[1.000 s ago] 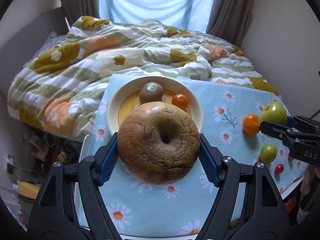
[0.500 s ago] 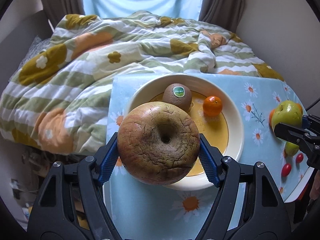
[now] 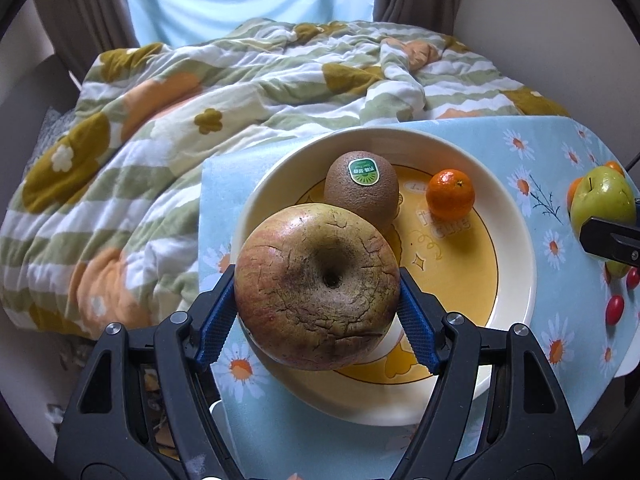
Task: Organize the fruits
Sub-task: 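Place the wrinkled apple on the duck plate and open the left tool, then lower the green apple onto the duck plate and open the right tool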
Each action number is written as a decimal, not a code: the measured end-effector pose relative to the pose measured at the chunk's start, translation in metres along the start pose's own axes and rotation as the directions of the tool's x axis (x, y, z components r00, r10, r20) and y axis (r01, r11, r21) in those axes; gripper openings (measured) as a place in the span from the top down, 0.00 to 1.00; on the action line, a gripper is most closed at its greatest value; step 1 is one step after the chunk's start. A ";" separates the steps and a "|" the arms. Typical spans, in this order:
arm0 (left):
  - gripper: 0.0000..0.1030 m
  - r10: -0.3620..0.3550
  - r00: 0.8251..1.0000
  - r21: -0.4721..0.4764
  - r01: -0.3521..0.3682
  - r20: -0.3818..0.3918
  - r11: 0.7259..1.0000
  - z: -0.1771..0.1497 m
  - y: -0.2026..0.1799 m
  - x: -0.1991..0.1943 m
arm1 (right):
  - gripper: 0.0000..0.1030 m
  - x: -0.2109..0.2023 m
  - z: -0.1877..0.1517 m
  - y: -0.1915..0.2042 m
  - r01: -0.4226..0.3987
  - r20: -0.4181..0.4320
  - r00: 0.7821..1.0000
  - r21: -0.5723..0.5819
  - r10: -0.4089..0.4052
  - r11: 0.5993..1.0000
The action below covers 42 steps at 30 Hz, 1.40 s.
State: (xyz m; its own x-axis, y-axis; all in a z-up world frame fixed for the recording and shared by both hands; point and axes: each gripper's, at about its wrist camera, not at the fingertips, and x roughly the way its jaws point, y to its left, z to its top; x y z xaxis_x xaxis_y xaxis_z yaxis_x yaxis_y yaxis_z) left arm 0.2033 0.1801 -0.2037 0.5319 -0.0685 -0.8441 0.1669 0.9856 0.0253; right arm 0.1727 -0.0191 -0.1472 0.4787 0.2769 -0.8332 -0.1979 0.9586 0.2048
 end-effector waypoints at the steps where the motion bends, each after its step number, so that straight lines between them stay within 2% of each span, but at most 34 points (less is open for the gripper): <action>1: 0.19 0.000 1.000 -0.001 0.000 0.018 1.000 0.000 0.000 -0.003 | 0.50 0.000 0.000 0.000 0.002 0.000 1.000 0.002 -0.002 1.000; 2: 0.07 0.003 0.999 0.001 -0.003 0.037 1.000 0.002 -0.001 -0.007 | 0.50 0.000 0.000 0.000 0.004 -0.001 1.000 0.003 -0.004 1.000; 3: 0.00 0.008 0.998 0.005 -0.008 0.056 1.000 0.004 -0.001 -0.011 | 0.50 -0.001 0.001 -0.001 0.006 -0.003 1.000 0.004 -0.006 1.000; 4: 0.00 0.018 0.997 0.008 -0.019 0.075 1.000 0.005 -0.002 -0.016 | 0.50 -0.001 0.001 -0.001 0.007 -0.005 1.000 0.004 -0.007 1.000; 7: 0.00 0.052 0.997 0.004 -0.052 0.065 0.999 0.006 -0.003 -0.022 | 0.50 -0.003 0.004 -0.002 0.003 -0.010 1.000 -0.002 -0.003 1.000; 10: 0.00 0.033 0.998 -0.041 -0.031 0.051 0.999 0.000 0.000 -0.028 | 0.50 -0.004 0.008 -0.002 -0.003 -0.011 1.000 -0.025 0.003 1.000; 13: 0.00 0.045 0.998 -0.064 -0.043 0.031 0.997 -0.006 0.001 -0.035 | 0.50 -0.001 0.013 0.000 -0.018 -0.016 1.000 -0.054 0.017 0.998; 20: 0.00 0.041 0.999 -0.131 -0.041 -0.003 0.991 -0.024 0.002 -0.054 | 0.50 0.014 0.023 0.015 -0.096 -0.039 0.995 -0.152 0.091 0.984; 27: 0.00 0.060 0.998 -0.182 -0.059 -0.004 0.981 -0.040 0.002 -0.072 | 0.50 0.038 0.026 0.033 -0.166 -0.079 0.985 -0.234 0.152 0.958; 35: 0.00 0.077 0.997 -0.230 -0.079 -0.019 0.970 -0.057 0.007 -0.070 | 0.50 0.067 0.020 0.050 -0.200 -0.105 0.979 -0.302 0.176 0.932; 42: 0.00 0.074 0.997 -0.248 -0.080 -0.034 0.965 -0.065 0.002 -0.063 | 0.50 0.076 0.019 0.054 -0.191 -0.110 0.980 -0.333 0.163 0.923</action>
State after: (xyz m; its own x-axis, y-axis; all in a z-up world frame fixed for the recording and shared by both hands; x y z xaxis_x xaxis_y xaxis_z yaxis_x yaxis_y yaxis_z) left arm 0.1158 0.1964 -0.1855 0.5140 0.0100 -0.8577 -0.0874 0.9953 -0.0407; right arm 0.2149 0.0550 -0.1899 0.3428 0.4202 -0.8402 -0.5589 0.8101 0.1771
